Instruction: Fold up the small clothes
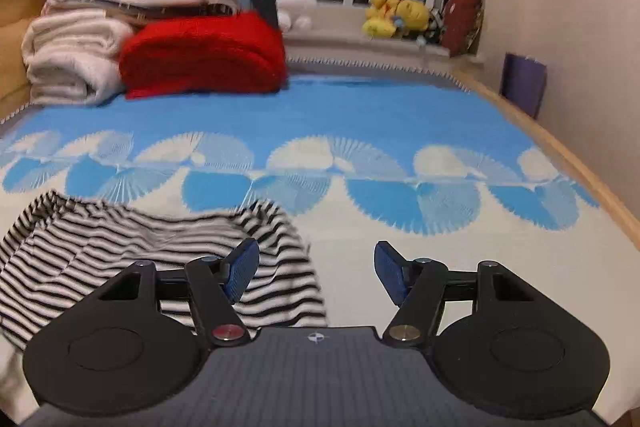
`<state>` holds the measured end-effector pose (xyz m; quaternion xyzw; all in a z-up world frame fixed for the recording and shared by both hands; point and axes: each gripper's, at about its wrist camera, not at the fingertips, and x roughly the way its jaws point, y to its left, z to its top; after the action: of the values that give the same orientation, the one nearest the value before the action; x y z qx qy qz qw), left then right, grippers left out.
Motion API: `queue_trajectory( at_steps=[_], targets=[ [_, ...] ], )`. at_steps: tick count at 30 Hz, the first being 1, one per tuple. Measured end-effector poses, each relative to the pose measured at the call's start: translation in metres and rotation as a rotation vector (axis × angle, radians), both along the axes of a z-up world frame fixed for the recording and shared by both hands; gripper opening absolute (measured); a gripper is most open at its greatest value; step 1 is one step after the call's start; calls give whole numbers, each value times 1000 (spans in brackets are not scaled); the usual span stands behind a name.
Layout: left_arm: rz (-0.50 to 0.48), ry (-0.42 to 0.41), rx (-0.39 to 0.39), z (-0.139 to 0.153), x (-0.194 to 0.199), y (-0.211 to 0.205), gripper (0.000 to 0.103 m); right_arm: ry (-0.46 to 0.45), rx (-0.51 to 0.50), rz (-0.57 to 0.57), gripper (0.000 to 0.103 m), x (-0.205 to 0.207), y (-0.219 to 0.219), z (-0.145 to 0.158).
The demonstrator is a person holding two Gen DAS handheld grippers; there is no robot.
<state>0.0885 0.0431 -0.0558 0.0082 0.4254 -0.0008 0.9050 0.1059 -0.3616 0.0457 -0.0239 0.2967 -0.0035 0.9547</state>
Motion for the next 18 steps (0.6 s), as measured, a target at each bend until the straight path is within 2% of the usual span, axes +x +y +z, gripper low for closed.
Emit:
queue_trajectory(
  at_steps=[3, 10, 13, 18],
  targets=[
    [17, 1, -15, 0, 2, 3, 32, 2, 26, -14, 66, -4, -11, 0],
    [38, 5, -58, -2, 6, 4, 28, -2, 53, -42, 66, -6, -31, 2],
    [61, 23, -110, -3, 10, 13, 28, 10, 60, -33, 66, -8, -36, 0],
    [192, 107, -234, -18, 21, 50, 28, 20, 34, -20, 66, -9, -37, -1]
  ],
)
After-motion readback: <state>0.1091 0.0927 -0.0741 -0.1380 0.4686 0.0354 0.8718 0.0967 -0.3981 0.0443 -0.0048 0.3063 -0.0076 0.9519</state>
